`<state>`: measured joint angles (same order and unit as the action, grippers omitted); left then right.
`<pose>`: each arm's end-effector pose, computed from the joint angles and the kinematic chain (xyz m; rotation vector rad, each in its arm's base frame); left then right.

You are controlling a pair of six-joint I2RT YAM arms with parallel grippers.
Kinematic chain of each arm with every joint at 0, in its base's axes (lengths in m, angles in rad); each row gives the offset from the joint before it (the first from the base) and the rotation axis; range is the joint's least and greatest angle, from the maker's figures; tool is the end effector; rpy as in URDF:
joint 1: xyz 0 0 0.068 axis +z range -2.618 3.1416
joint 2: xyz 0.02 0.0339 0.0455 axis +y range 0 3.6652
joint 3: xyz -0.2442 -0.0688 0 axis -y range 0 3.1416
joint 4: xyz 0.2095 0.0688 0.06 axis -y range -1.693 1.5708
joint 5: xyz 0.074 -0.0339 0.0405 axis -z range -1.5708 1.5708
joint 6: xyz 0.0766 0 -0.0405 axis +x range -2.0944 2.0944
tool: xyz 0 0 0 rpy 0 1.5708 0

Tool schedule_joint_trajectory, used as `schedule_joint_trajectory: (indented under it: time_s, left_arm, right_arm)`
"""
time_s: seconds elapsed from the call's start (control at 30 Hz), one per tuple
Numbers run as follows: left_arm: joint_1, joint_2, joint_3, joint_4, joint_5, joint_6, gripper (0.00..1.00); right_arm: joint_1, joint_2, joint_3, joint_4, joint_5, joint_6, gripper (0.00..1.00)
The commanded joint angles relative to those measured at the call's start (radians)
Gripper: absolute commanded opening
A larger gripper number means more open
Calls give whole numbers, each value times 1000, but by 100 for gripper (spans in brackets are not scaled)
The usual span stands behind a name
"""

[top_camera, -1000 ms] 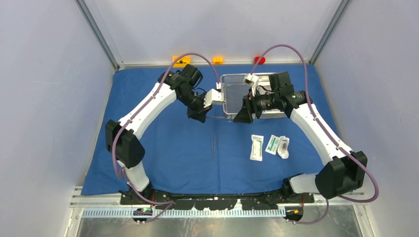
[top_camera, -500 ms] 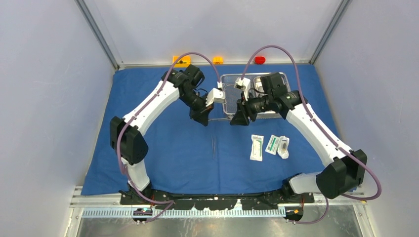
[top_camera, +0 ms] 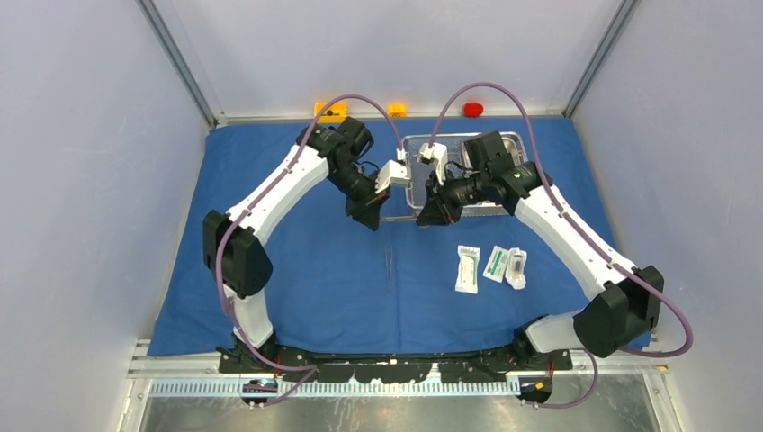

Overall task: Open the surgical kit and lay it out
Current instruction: Place the medical item in the surgical kit.

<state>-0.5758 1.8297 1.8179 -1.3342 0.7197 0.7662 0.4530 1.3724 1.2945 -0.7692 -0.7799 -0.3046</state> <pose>0.2426 -0.2177 0.2788 1.7623 2.0361 -0.9788 0.2196 0.1668 0.3002 -1.1809 2.0012 1.0055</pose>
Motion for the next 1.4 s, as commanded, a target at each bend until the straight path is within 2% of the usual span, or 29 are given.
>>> schedule_joint_trajectory:
  time_s: [0.0, 0.07, 0.17, 0.2, 0.27, 0.37, 0.47, 0.53, 0.63, 0.73, 0.87, 1.13, 1.37]
  left_arm:
    - [0, 12, 52, -17, 29, -3, 0]
    - [0, 16, 57, -19, 29, 0, 0]
    - [6, 16, 68, -17, 34, 1, 0]
    - [15, 16, 76, -11, 38, -9, 4]
    - [48, 11, 88, 19, 59, -43, 15]
    - [136, -12, 89, 129, 119, -162, 41]
    - [250, -54, 42, 358, 185, -373, 63]
    - [326, -91, -14, 526, 238, -575, 69]
    - [439, -121, -141, 857, 287, -980, 72]
    - [516, -112, -274, 1183, 332, -1396, 71]
    - [517, -100, -399, 1405, 288, -1730, 69]
    - [419, -99, -475, 1536, 124, -2085, 67]
    - [290, -40, -464, 1567, 62, -2245, 63]
  right_arm:
    - [15, 4, 53, 5, 3, -8, 9]
    - [14, 4, 52, 12, 13, -5, 1]
    - [14, 6, 49, 30, 31, 18, 0]
    - [15, 5, 47, 42, 48, 35, 0]
    - [15, 11, 46, 70, 91, 71, 0]
    - [13, 22, 54, 108, 165, 125, 0]
    - [11, 37, 79, 137, 241, 174, 0]
    - [9, 50, 106, 158, 303, 212, 0]
    - [5, 71, 155, 182, 377, 279, 0]
    - [5, 96, 206, 199, 441, 340, 0]
    - [6, 131, 272, 200, 519, 390, 0]
    - [27, 184, 315, 214, 618, 429, 0]
    - [52, 205, 315, 226, 645, 425, 0]
